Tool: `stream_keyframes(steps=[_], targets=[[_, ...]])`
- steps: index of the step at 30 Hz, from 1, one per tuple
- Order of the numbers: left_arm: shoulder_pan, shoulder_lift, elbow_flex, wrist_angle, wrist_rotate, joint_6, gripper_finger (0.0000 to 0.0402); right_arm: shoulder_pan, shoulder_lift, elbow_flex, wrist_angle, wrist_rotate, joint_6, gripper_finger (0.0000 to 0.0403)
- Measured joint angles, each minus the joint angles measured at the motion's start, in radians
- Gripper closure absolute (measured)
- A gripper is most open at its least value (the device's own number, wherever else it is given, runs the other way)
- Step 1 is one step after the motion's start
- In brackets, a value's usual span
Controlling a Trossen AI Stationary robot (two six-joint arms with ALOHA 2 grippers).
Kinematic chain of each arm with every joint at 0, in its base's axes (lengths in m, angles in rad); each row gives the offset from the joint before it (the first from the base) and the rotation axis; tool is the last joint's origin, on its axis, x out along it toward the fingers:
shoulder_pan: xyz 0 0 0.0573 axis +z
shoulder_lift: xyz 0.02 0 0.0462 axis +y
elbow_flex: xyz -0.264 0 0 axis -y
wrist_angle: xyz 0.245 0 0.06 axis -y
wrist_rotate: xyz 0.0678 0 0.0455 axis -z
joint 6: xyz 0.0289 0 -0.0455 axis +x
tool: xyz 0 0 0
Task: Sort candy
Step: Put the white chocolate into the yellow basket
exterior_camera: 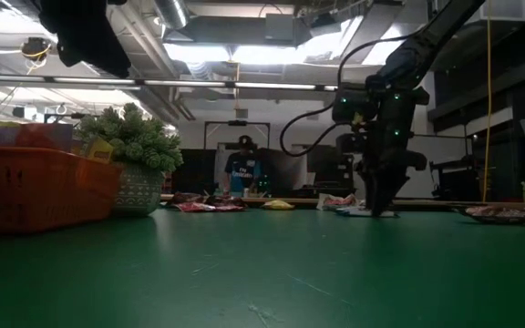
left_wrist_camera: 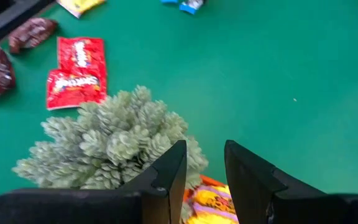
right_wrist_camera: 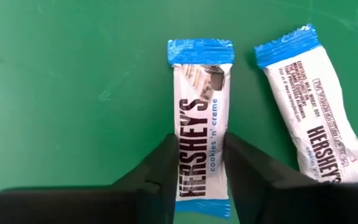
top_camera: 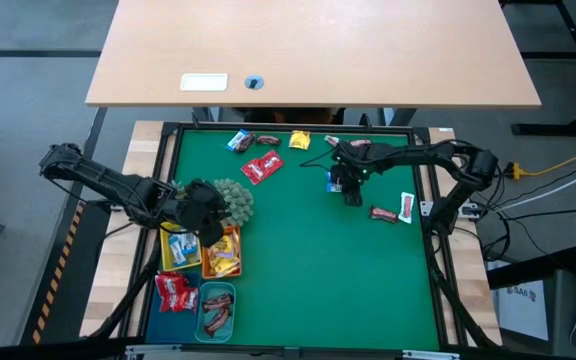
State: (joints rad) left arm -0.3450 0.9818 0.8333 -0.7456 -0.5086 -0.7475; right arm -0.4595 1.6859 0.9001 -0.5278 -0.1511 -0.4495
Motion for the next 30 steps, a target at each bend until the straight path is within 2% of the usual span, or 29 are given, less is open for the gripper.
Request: stream_keyframes(steps=[4, 9, 21, 25, 30], targets=[[0.000, 0.000, 0.000, 0.000, -0.050, 0.000, 0.0298, 0.002, 0.000, 0.000, 0.005, -0.023, 0.026, 0.0309], [0.000, 0.000, 0.000, 0.002, -0.107, 0.000, 0.0298, 0.002, 0.000, 0.000, 0.007, -0.104, 0.035, 0.0301], [0.000, 0.000, 0.000, 0.008, -0.111, 0.000, 0.0298, 0.002, 0.001, 0.000, 0.009, -0.126, 0.037, 0.0306], [0.000, 0.000, 0.000, 0.008, -0.111, 0.000, 0.0298, 0.002, 0.001, 0.000, 0.009, -0.122, 0.038, 0.0291], [0.000, 0.000, 0.000, 0.008, -0.111, 0.000, 0.0298, 0.002, 0.002, -0.001, 0.009, -0.118, 0.057, 0.0245]])
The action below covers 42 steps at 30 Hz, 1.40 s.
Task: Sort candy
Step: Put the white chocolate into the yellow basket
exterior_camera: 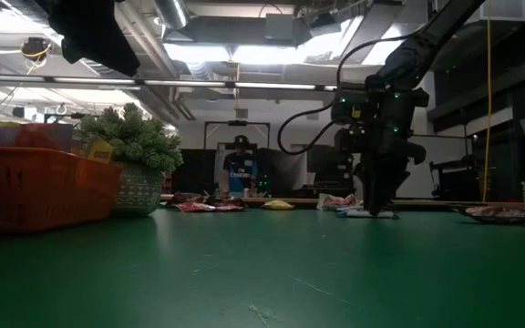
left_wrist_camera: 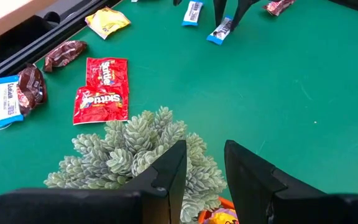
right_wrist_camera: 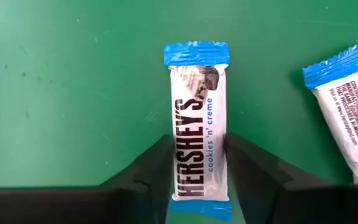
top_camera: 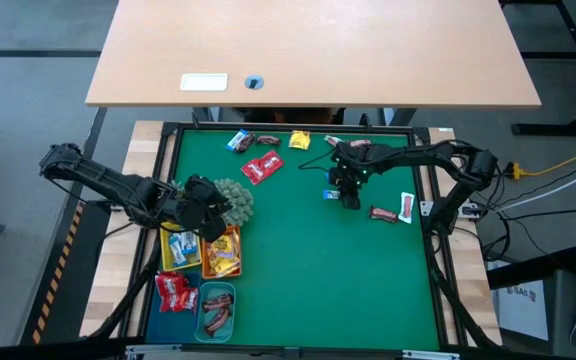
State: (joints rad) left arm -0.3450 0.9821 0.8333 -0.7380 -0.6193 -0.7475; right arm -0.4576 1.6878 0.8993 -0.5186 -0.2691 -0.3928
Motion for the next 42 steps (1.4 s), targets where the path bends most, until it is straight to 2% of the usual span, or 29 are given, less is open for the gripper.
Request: stream_keyframes(steps=[5, 9, 16, 20, 26, 33, 42], targets=[[0.000, 0.000, 0.000, 0.000, 0.000, 0.000, 0.0298, 0.000, 0.000, 0.000, 0.000, 0.000, 0.000, 0.0199], [0.000, 0.000, 0.000, 0.000, 0.000, 0.000, 0.0298, 0.000, 0.000, 0.000, 0.000, 0.016, -0.006, 0.0192], [0.000, 0.000, 0.000, 0.000, 0.000, 0.000, 0.0298, 0.005, 0.000, 0.000, -0.006, 0.057, -0.012, 0.0230], [0.000, 0.000, 0.000, -0.001, 0.000, 0.000, 0.0298, 0.058, 0.000, 0.000, -0.009, 0.081, -0.018, 0.0254], [0.000, 0.000, 0.000, -0.001, 0.000, 0.000, 0.0298, 0.148, 0.018, 0.004, -0.009, 0.217, -0.053, 0.0276], [0.000, 0.000, 0.000, 0.001, 0.000, 0.000, 0.0298, 0.155, 0.029, 0.005, -0.007, 0.214, -0.050, 0.0299], [0.000, 0.000, 0.000, 0.059, -0.001, 0.000, 0.0298, 0.155, 0.030, 0.007, -0.008, 0.205, -0.051, 0.0304]])
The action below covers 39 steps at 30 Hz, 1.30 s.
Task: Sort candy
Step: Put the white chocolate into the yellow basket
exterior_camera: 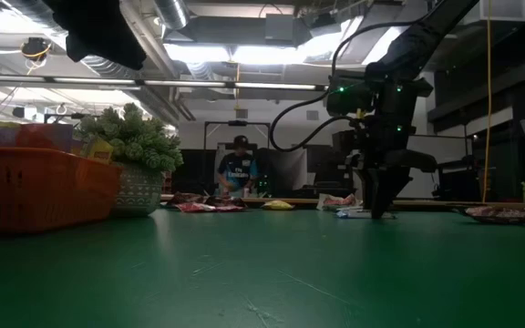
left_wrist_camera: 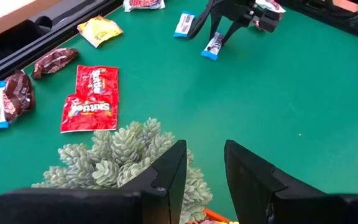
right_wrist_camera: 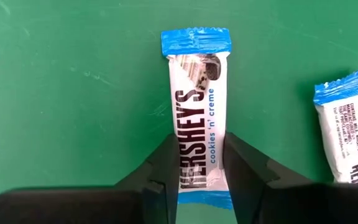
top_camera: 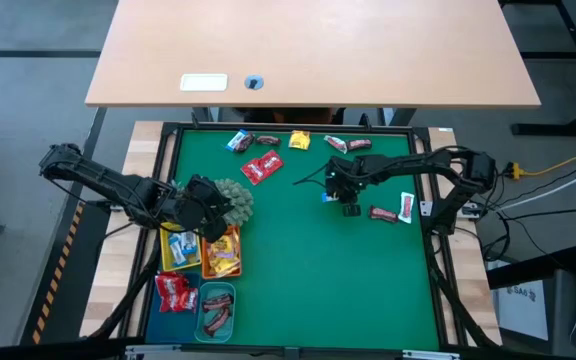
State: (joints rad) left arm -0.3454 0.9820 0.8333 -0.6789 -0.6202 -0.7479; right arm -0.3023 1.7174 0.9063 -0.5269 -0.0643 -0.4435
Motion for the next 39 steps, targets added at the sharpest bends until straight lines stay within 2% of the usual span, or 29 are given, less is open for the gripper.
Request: stream_keyframes(steps=[5, 15, 22, 30, 35, 39], targets=[[0.000, 0.000, 0.000, 0.002, 0.000, 0.000, 0.0298, 0.000, 0.005, 0.044, -0.028, -0.028, -0.001, 0.0304], [0.000, 0.000, 0.000, 0.051, 0.000, 0.000, 0.0298, 0.003, 0.007, 0.189, -0.006, -0.196, 0.017, 0.0319], [0.000, 0.000, 0.000, 0.053, -0.004, 0.000, 0.0298, 0.003, 0.006, 0.265, -0.002, -0.217, 0.046, 0.0344], [0.008, 0.029, 0.001, 0.130, -0.131, 0.000, 0.0298, 0.003, 0.004, 0.313, 0.015, -0.244, 0.046, 0.0372], [0.037, 0.064, 0.001, 0.136, -0.133, 0.000, 0.0298, 0.002, 0.004, 0.309, -0.005, -0.244, 0.046, 0.0399], [0.057, 0.094, 0.001, 0.136, -0.131, 0.000, 0.0298, 0.002, 0.004, 0.309, -0.020, -0.244, 0.046, 0.0400]])
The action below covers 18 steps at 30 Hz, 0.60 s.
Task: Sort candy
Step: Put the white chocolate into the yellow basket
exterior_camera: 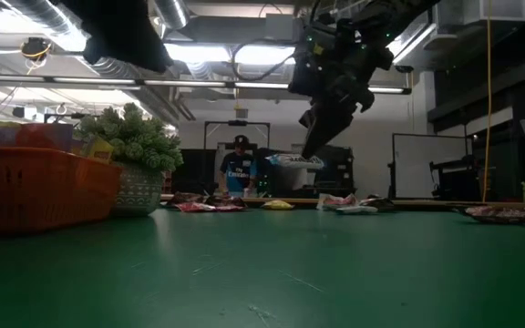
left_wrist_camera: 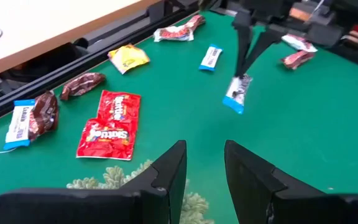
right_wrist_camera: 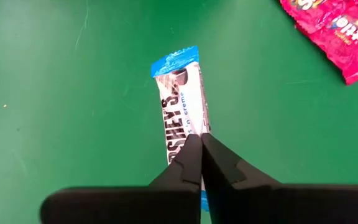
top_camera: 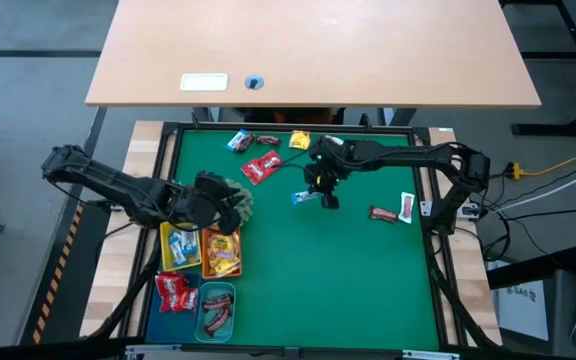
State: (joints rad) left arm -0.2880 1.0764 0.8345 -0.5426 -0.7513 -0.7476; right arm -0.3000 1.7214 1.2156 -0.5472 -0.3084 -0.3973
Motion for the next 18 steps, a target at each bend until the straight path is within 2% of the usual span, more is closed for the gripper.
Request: stream_keyframes(steps=[8, 13, 18], targets=[[0.039, 0.064, 0.000, 0.029, 0.001, 0.000, 0.0298, 0.000, 0.000, 0.000, -0.028, 0.000, 0.000, 0.0401], [0.074, 0.119, 0.000, 0.103, 0.006, 0.000, 0.0298, 0.000, 0.000, 0.000, -0.028, 0.000, 0.000, 0.0402], [0.130, 0.152, 0.000, 0.204, 0.095, 0.000, 0.0298, 0.000, 0.000, -0.001, -0.030, 0.000, -0.001, 0.0402]])
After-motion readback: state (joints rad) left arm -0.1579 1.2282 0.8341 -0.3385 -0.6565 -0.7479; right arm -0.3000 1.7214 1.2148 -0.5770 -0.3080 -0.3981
